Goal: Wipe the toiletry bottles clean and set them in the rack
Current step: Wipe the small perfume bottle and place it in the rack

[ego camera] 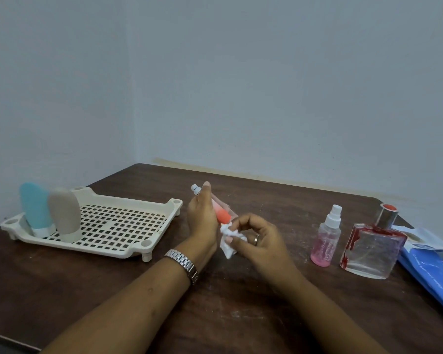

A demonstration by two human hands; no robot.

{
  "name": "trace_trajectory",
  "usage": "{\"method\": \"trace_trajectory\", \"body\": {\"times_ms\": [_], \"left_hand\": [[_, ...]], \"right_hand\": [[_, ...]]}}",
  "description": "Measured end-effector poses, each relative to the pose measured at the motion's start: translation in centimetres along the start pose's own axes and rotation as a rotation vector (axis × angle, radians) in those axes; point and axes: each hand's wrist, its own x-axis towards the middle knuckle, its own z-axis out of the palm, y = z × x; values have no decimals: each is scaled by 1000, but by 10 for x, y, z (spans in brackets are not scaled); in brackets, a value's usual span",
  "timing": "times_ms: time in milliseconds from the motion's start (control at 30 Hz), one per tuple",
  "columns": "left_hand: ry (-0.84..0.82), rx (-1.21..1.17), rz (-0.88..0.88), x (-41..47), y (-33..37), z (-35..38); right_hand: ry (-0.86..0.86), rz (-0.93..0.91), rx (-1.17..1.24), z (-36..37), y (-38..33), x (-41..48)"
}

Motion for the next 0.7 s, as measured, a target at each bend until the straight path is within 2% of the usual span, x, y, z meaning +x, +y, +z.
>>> {"method": "trace_trajectory", "body": {"times_ms": [133,367,700], "left_hand": [[-7,54,1,-1,-1,1],[30,77,0,-2,0,2],[37,73,-7,-7,3,2]], "right_hand": [[95,-43,-136,3,2,2],[231,-62,-169,-4,-4,2],[256,-62,-386,-4,4,3]]}}
